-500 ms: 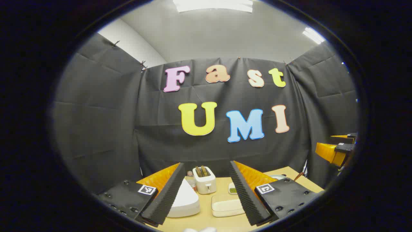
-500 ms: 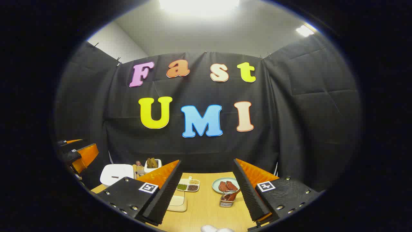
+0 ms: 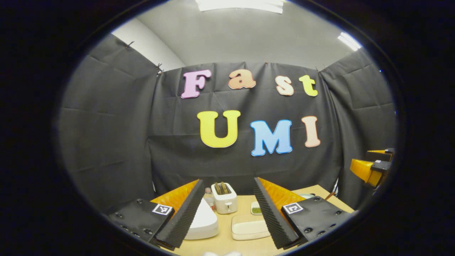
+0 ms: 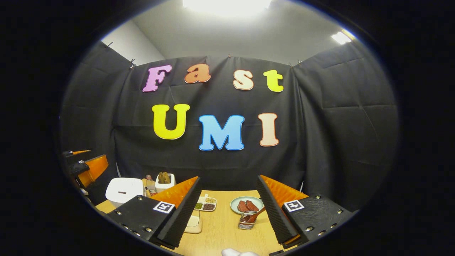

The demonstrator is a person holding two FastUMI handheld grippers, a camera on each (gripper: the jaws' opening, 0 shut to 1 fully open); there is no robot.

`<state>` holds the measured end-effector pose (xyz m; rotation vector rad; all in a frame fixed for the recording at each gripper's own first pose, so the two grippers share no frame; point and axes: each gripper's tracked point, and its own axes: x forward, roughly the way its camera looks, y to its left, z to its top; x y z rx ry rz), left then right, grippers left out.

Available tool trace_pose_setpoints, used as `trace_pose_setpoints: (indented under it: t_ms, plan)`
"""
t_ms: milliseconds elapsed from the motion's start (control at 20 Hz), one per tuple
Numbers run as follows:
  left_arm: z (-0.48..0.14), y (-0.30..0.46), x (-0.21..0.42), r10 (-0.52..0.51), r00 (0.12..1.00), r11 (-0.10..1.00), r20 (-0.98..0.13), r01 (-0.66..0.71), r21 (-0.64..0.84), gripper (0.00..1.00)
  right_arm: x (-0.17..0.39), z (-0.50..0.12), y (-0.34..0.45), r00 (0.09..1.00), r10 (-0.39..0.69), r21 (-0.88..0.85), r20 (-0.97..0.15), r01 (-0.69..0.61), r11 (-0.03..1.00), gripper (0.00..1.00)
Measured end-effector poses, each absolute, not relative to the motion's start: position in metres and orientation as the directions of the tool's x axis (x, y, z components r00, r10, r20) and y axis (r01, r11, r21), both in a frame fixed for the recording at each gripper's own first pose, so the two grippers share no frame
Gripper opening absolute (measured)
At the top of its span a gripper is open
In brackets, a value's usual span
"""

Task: Close the left gripper, press the button to open the rice cooker; take a wooden spoon from the chopstick holder with the right hand, scoop a spoonful of rice and pour it into the rice cooker, then put the wooden spoon back into the chopstick holder.

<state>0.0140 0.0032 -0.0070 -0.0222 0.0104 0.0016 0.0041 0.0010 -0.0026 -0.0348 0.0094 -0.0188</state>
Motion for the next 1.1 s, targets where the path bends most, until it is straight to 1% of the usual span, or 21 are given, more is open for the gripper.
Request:
trace_pose_setpoints:
  t_ms: [300,650,800,950,1050,1100]
  plan:
    - [0.002,0.005,0.015,0.005,1.000,1.000,0.018,-0.005,-0.005,0.97,0.003,-0.002,0.001,1.000,-0.024,-0.033,-0.007,0.024,0.999,0.96]
    - [-0.003,0.012,0.016,0.022,1.000,1.000,0.004,-0.022,-0.016,0.96,0.002,-0.005,-0.004,0.999,-0.034,-0.025,-0.012,0.034,0.999,0.96]
    - [-0.005,0.006,0.019,-0.013,1.000,1.000,-0.004,0.013,-0.019,0.52,0.002,-0.007,-0.011,0.999,-0.052,-0.024,-0.016,0.052,0.998,0.96]
    - [-0.003,0.020,0.027,0.029,1.000,0.999,0.000,-0.029,-0.030,0.08,0.003,-0.008,-0.016,0.998,-0.063,-0.008,-0.019,0.063,0.998,0.96]
    - [-0.012,0.029,0.033,0.051,0.999,0.998,-0.015,-0.052,-0.026,0.08,0.005,-0.010,-0.017,0.997,-0.068,-0.007,-0.026,0.068,0.998,0.96]
    - [-0.018,0.038,0.040,0.072,0.997,0.997,-0.024,-0.073,-0.031,0.07,0.006,-0.011,-0.018,0.997,-0.069,-0.010,-0.031,0.069,0.998,0.96]
